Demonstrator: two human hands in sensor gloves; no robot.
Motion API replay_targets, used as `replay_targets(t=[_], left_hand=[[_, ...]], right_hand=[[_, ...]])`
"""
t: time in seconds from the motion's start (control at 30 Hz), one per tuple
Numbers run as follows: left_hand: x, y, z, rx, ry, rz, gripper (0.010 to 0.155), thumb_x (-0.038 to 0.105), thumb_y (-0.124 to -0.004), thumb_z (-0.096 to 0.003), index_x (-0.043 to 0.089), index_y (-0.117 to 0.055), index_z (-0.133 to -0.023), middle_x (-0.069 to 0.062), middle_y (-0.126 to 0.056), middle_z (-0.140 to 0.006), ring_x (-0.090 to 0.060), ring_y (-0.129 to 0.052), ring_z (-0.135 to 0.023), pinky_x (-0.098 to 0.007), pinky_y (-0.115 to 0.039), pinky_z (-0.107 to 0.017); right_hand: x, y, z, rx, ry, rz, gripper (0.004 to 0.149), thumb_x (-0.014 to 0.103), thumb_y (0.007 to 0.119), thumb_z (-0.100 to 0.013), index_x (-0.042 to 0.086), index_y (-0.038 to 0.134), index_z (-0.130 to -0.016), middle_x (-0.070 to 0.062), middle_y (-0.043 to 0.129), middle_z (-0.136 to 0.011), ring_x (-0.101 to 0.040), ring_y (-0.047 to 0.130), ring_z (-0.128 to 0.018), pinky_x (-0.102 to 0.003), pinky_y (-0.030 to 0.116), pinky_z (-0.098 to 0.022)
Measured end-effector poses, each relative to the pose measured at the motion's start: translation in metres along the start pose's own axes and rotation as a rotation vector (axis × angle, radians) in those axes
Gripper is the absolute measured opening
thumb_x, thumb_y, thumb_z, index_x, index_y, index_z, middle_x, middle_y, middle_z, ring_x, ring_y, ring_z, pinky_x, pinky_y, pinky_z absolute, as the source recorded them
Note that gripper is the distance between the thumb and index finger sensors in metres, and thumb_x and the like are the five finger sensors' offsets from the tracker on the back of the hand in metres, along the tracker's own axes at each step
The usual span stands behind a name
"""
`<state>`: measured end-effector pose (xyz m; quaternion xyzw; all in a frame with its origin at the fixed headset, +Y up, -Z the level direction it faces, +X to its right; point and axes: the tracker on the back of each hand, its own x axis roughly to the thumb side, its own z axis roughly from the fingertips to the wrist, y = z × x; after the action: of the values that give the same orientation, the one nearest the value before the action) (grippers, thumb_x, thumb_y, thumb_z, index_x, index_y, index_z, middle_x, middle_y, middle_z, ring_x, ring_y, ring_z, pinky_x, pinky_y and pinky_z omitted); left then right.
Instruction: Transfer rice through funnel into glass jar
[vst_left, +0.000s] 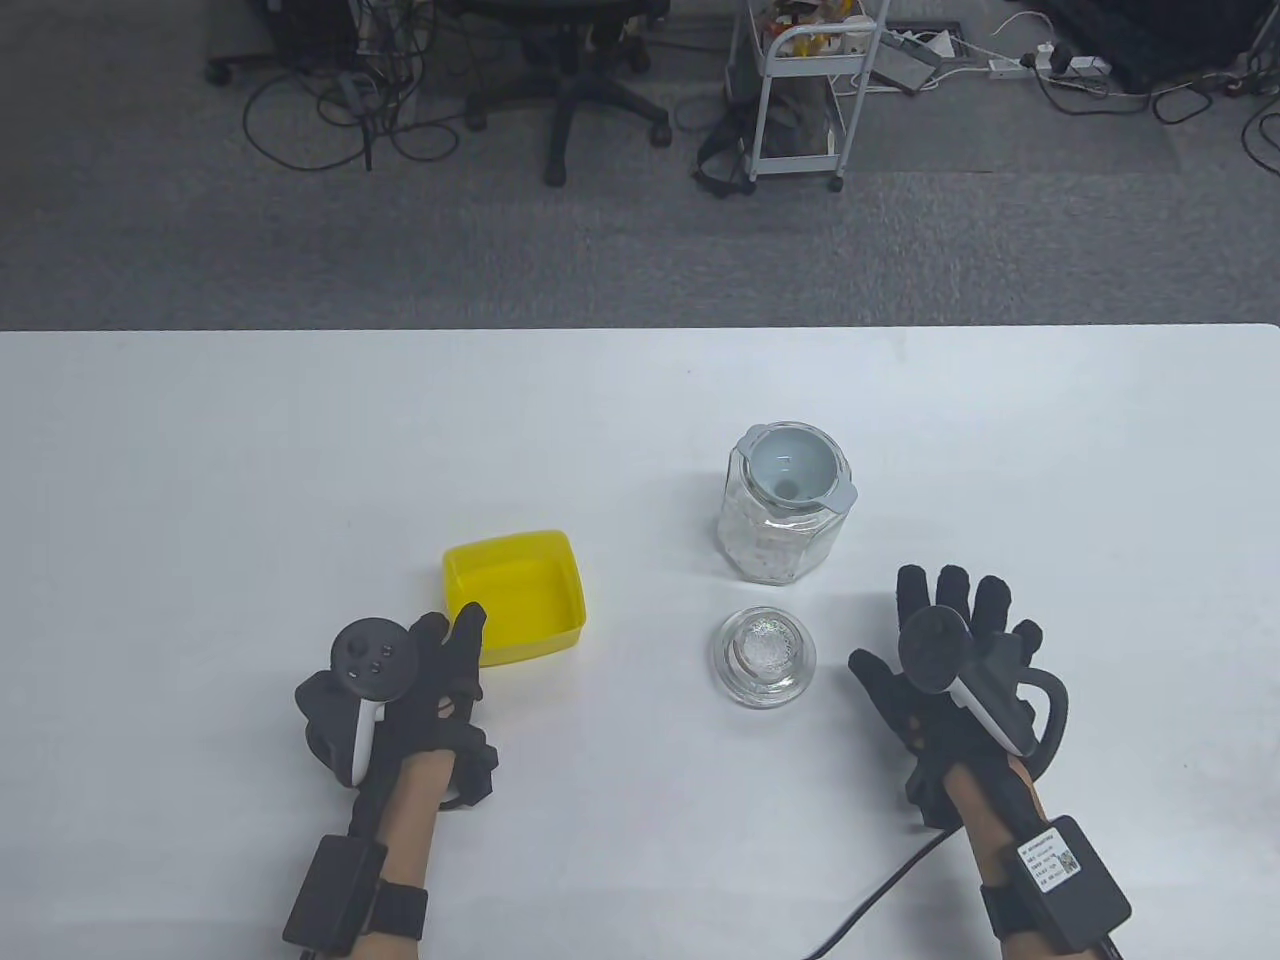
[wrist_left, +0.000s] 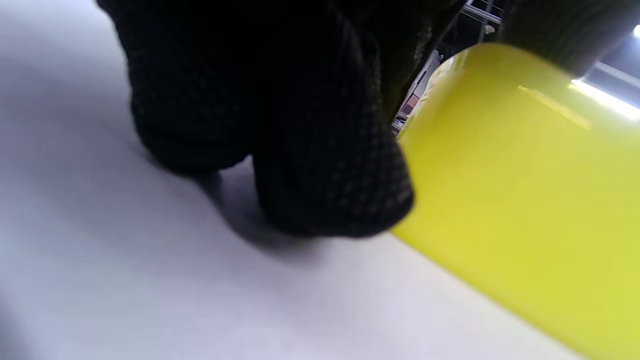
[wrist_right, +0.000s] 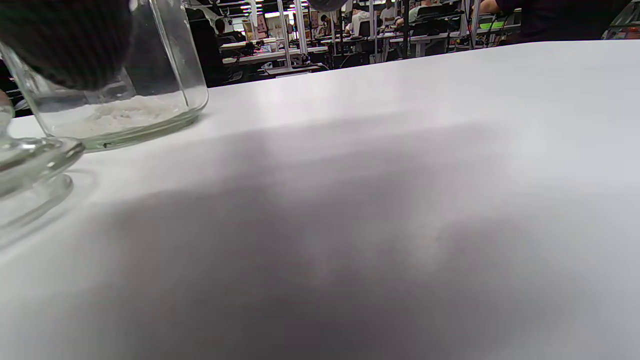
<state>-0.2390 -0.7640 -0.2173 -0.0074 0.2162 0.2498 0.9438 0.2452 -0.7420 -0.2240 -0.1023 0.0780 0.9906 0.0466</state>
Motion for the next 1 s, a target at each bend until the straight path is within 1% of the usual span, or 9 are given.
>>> replay_targets(t=[0.17, 0.3, 0.33, 0.53, 0.63, 0.73, 0.9, 0.93, 1.0], left_hand=[[0.001, 0.000, 0.000, -0.004, -0.017, -0.009, 0.075, 0.071, -0.076, -0.0514, 0.013, -0.091, -0.096, -0.009, -0.113, -0.064, -0.011, -0.117, -0.036, -0.039, -0.100, -0.037], [-0.002, 0.014, 0.006, 0.010, -0.014, -0.069, 0.076, 0.071, -0.076, -0.0523, 0.015, -0.084, -0.102, -0.011, -0.108, -0.076, -0.022, -0.116, -0.046, -0.045, -0.097, -0.043], [-0.002, 0.019, 0.008, 0.035, -0.021, -0.085, 0.075, 0.072, -0.076, -0.0526, 0.016, -0.082, -0.103, -0.011, -0.107, -0.080, -0.017, -0.116, -0.050, -0.045, -0.096, -0.045], [0.019, 0.055, 0.031, 0.254, -0.147, -0.041, 0.076, 0.071, -0.078, -0.0523, 0.023, -0.071, -0.110, -0.012, -0.091, -0.100, -0.035, -0.103, -0.078, -0.054, -0.086, -0.059], [0.053, 0.064, 0.034, 0.226, -0.243, -0.035, 0.079, 0.071, -0.077, -0.0541, 0.024, -0.060, -0.115, -0.014, -0.077, -0.112, -0.038, -0.089, -0.096, -0.062, -0.074, -0.069], [0.107, 0.057, 0.030, 0.109, -0.374, -0.036, 0.075, 0.070, -0.077, -0.0554, 0.028, -0.059, -0.116, -0.010, -0.070, -0.118, -0.041, -0.080, -0.104, -0.064, -0.069, -0.073], [0.202, 0.022, 0.022, 0.026, -0.600, -0.162, 0.073, 0.069, -0.078, -0.0531, 0.039, -0.055, -0.115, 0.000, -0.055, -0.127, -0.036, -0.064, -0.116, -0.064, -0.059, -0.082], [0.217, 0.014, 0.019, 0.011, -0.610, -0.200, 0.073, 0.070, -0.077, -0.0530, 0.040, -0.054, -0.115, 0.001, -0.054, -0.127, -0.035, -0.064, -0.116, -0.063, -0.060, -0.082], [0.242, -0.002, 0.008, -0.067, -0.569, -0.133, 0.074, 0.071, -0.075, -0.0528, 0.041, -0.051, -0.116, 0.003, -0.055, -0.127, -0.033, -0.066, -0.116, -0.061, -0.061, -0.083]], right_hand=[[-0.004, -0.002, -0.002, 0.009, 0.007, -0.040, 0.092, 0.074, 0.070, -0.036, 0.038, 0.018, -0.103, -0.008, 0.021, -0.119, -0.044, 0.014, -0.108, -0.073, 0.025, -0.070], [-0.006, -0.002, -0.002, 0.011, 0.013, -0.048, 0.092, 0.073, 0.070, -0.036, 0.038, 0.019, -0.103, -0.008, 0.021, -0.119, -0.044, 0.014, -0.108, -0.073, 0.024, -0.070], [-0.006, -0.002, -0.002, 0.010, 0.014, -0.048, 0.092, 0.073, 0.070, -0.036, 0.038, 0.019, -0.103, -0.008, 0.021, -0.119, -0.044, 0.014, -0.108, -0.073, 0.024, -0.070], [-0.004, -0.003, -0.001, -0.001, 0.002, -0.039, 0.092, 0.074, 0.070, -0.036, 0.038, 0.019, -0.103, -0.008, 0.021, -0.119, -0.044, 0.014, -0.108, -0.073, 0.025, -0.070], [-0.004, -0.001, -0.001, 0.007, 0.000, -0.035, 0.091, 0.074, 0.069, -0.036, 0.039, 0.019, -0.103, -0.008, 0.021, -0.119, -0.044, 0.015, -0.108, -0.073, 0.025, -0.070], [-0.005, 0.000, -0.005, 0.016, 0.006, -0.046, 0.092, 0.073, 0.070, -0.036, 0.039, 0.019, -0.103, -0.008, 0.021, -0.119, -0.044, 0.014, -0.108, -0.073, 0.024, -0.070], [-0.007, 0.000, -0.005, 0.018, 0.014, -0.045, 0.092, 0.073, 0.070, -0.036, 0.038, 0.019, -0.103, -0.008, 0.021, -0.119, -0.044, 0.014, -0.108, -0.073, 0.024, -0.070], [-0.008, -0.001, -0.005, 0.018, 0.013, -0.047, 0.091, 0.073, 0.070, -0.036, 0.039, 0.019, -0.103, -0.008, 0.021, -0.119, -0.044, 0.014, -0.108, -0.073, 0.024, -0.070], [-0.008, -0.002, -0.004, 0.011, 0.010, -0.046, 0.091, 0.073, 0.070, -0.036, 0.039, 0.019, -0.103, -0.008, 0.021, -0.119, -0.044, 0.014, -0.108, -0.073, 0.024, -0.070]])
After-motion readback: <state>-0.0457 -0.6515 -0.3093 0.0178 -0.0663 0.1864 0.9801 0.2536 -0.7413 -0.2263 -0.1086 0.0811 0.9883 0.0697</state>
